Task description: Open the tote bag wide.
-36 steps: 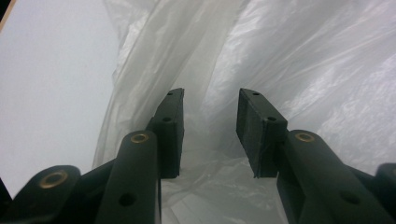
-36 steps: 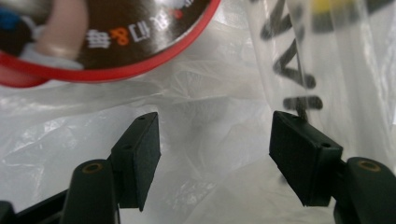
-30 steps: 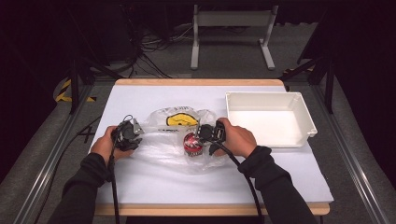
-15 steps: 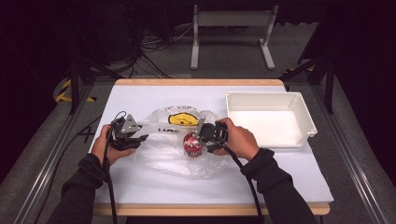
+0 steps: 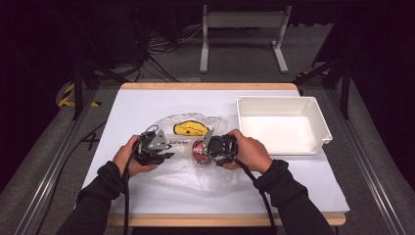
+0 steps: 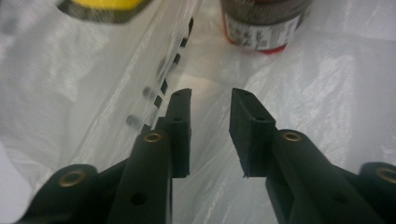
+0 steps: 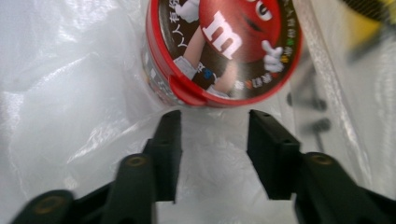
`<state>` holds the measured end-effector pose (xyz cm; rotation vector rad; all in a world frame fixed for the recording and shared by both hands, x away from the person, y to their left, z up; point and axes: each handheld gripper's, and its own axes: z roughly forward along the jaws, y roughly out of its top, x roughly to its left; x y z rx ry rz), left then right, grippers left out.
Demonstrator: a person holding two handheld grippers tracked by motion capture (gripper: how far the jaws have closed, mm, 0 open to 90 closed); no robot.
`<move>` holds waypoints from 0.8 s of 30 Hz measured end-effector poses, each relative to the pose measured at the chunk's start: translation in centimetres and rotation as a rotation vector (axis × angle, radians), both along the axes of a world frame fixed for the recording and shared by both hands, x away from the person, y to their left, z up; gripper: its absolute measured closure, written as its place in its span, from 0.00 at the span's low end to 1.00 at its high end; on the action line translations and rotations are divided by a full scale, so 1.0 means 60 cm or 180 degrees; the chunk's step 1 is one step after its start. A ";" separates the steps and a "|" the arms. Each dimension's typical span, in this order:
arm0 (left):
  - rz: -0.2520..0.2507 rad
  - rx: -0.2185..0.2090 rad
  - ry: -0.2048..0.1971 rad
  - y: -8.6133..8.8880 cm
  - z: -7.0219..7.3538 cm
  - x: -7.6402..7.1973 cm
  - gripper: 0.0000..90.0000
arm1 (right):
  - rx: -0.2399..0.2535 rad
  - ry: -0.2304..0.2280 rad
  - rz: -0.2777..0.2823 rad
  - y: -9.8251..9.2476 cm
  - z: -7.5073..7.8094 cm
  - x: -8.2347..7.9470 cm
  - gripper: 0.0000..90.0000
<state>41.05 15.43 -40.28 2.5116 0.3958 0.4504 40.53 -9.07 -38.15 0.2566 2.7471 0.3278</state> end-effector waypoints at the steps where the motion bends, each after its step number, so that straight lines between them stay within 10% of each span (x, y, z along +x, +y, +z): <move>1: 0.0031 0.0027 0.0014 -0.001 -0.006 0.005 0.69 | -0.0013 0.0021 -0.0010 0.003 -0.006 0.001 0.58; 11: 0.0456 0.0162 0.0326 0.030 -0.045 0.049 0.37 | -0.0316 0.0254 -0.0288 0.003 -0.052 0.023 0.24; 24: 0.0987 0.0340 0.0278 0.088 -0.040 0.063 0.47 | -0.0496 0.0493 -0.0575 -0.021 -0.054 0.038 0.16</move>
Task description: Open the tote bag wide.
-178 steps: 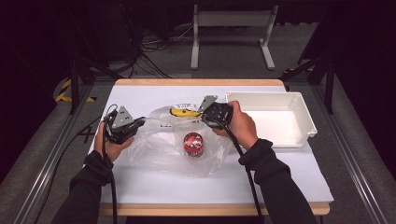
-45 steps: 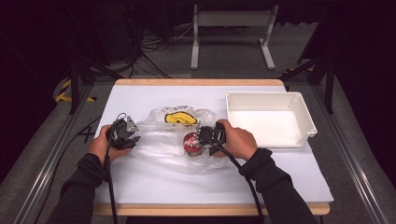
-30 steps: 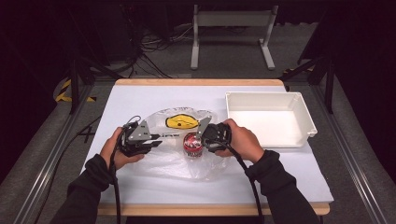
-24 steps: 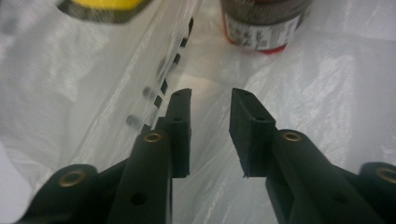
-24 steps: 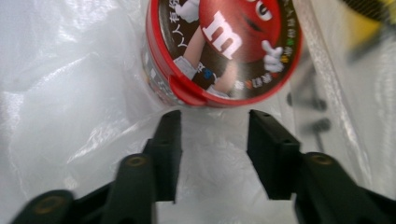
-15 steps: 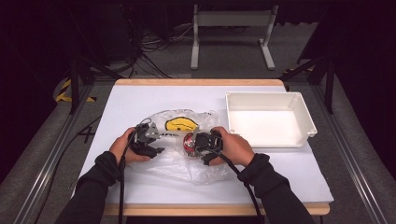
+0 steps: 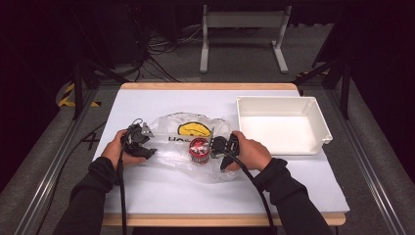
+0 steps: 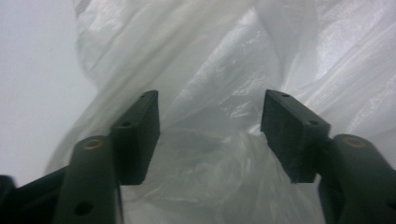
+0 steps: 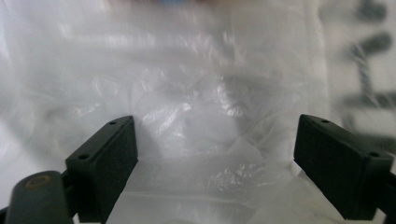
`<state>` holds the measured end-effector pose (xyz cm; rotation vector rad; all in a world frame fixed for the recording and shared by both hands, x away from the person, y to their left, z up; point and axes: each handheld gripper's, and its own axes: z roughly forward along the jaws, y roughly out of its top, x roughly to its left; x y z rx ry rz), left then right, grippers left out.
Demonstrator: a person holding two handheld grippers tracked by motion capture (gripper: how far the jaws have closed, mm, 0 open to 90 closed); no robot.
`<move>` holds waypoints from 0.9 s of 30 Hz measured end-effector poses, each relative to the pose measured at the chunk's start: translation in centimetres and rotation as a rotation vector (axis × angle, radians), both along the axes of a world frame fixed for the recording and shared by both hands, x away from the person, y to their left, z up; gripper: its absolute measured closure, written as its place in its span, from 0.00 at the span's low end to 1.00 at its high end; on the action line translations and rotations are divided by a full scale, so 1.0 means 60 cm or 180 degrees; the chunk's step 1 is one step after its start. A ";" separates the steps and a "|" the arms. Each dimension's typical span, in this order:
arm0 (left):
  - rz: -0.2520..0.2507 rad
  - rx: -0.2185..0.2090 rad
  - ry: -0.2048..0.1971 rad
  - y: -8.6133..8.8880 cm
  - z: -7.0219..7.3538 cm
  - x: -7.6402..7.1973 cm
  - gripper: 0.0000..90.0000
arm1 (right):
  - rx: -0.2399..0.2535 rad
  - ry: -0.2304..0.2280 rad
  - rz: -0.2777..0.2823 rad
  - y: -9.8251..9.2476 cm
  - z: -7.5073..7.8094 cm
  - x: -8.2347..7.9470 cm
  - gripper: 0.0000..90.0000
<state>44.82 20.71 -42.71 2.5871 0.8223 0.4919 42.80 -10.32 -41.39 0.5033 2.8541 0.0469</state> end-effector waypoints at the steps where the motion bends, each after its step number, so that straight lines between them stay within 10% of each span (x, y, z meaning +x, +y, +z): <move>1: 0.0000 0.0000 0.0000 0.000 0.000 0.000 0.48 | -0.0002 0.0015 -0.0004 -0.001 0.000 0.000 0.16; 8: 0.0064 -0.0020 0.0052 0.034 0.002 -0.013 0.53 | 0.0030 -0.0015 0.0023 -0.008 0.001 -0.006 0.18; 10: 0.0036 0.0036 -0.0123 0.025 0.008 -0.023 0.48 | 0.0067 -0.0083 0.0063 -0.006 0.003 -0.009 0.20; 18: -0.0393 -0.0558 -0.0239 -0.001 0.053 -0.042 0.62 | 0.0586 -0.0315 0.0208 0.004 0.038 -0.018 0.53; 23: -0.0650 -0.0427 -0.0101 -0.033 0.047 -0.039 0.69 | 0.0771 -0.0340 0.0333 0.021 0.050 -0.024 0.61; 27: -0.0481 -0.0253 -0.0007 -0.048 0.033 -0.020 0.57 | 0.0740 -0.0289 0.0268 0.034 0.041 -0.012 0.44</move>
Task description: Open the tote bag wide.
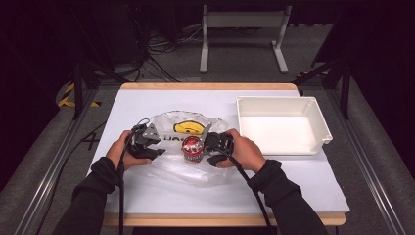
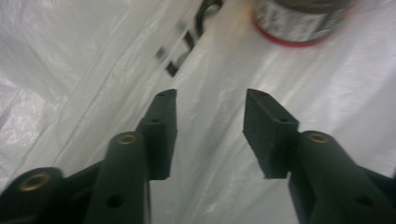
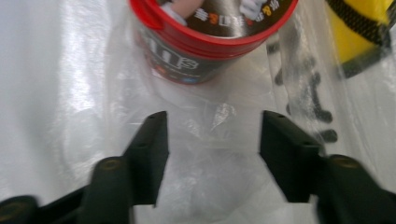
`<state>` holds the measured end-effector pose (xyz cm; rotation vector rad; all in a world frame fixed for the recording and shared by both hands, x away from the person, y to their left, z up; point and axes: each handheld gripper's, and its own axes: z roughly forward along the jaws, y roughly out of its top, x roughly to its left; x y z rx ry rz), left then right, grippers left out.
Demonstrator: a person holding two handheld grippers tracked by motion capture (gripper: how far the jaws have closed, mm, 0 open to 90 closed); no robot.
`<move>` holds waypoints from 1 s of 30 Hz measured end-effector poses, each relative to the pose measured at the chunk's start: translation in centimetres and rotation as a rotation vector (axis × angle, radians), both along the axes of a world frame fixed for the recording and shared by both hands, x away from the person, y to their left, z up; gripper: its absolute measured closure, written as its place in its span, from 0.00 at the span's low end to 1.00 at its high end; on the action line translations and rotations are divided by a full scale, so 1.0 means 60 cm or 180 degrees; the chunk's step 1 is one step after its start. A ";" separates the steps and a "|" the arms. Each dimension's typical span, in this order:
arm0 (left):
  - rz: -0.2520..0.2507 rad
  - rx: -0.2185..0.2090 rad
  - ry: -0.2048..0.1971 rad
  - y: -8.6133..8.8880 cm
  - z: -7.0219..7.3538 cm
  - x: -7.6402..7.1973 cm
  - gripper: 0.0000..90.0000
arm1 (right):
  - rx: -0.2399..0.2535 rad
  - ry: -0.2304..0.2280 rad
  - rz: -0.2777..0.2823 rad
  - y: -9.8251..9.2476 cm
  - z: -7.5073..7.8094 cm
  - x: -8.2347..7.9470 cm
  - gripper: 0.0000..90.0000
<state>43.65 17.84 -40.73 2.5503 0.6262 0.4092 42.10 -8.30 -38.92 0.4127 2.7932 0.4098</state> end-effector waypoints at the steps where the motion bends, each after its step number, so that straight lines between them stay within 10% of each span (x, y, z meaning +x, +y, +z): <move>1: 0.0039 0.0027 0.0038 0.000 -0.005 0.006 0.54 | -0.0014 0.0031 -0.0027 0.001 -0.003 0.005 0.41; 7: 0.0197 0.0281 0.0154 0.003 -0.028 0.027 0.57 | -0.0100 0.0095 -0.0195 0.008 -0.020 0.029 0.33; 13: 0.0245 0.0255 0.0146 0.017 -0.030 0.032 0.85 | -0.0349 -0.0113 -0.0376 0.012 -0.029 0.040 0.27; 19: 0.0484 0.0327 0.0017 0.036 -0.031 0.038 0.75 | -0.0528 -0.0184 -0.0586 0.009 -0.038 0.059 0.12; 30: 0.0717 0.0434 0.0017 0.080 -0.029 0.038 0.62 | -0.0631 -0.0110 -0.0716 -0.007 -0.042 0.072 0.12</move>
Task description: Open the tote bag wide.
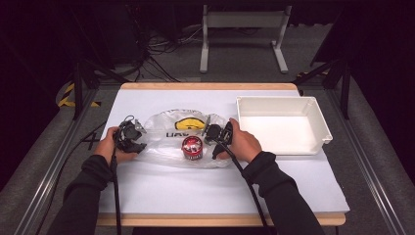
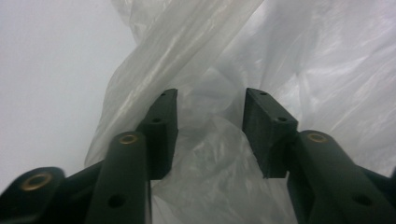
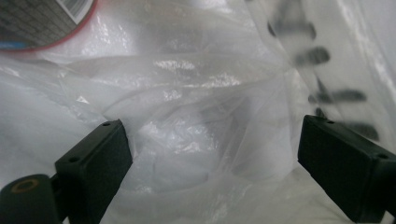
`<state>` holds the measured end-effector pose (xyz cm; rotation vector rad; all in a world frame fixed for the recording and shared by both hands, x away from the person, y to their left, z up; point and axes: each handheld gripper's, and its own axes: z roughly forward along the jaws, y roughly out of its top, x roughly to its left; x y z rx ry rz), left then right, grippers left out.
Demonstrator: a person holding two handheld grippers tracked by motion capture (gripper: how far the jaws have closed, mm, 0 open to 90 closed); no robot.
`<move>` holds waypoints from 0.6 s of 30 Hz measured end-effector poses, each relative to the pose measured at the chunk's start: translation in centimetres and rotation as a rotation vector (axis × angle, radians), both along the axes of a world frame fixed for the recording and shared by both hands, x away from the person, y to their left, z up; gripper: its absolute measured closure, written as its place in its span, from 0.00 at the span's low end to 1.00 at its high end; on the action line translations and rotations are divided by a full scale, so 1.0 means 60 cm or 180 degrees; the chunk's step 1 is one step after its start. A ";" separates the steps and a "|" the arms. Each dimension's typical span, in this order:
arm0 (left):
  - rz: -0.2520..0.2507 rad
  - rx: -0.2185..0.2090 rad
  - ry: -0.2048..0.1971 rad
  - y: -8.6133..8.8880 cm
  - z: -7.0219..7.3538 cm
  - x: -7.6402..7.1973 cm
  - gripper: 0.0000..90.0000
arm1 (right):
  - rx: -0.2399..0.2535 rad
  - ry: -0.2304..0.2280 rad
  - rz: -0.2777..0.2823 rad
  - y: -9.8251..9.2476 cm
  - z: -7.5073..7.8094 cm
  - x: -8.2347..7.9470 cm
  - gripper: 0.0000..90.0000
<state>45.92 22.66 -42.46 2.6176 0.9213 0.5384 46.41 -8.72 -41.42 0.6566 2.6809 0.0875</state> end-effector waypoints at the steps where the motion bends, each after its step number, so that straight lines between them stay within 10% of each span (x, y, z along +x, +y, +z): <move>1: 0.0034 -0.0021 -0.0001 0.004 -0.001 -0.001 0.62 | -0.0009 0.0016 0.0002 0.000 0.000 0.000 0.12; 9: 0.0013 -0.0325 -0.0148 -0.001 0.006 -0.008 0.48 | 0.0008 -0.0027 0.0105 0.003 0.001 -0.004 0.13; 18: -0.0252 -0.0824 -0.0494 -0.025 0.054 -0.041 0.39 | 0.0625 -0.0204 0.0354 -0.005 0.035 -0.022 0.20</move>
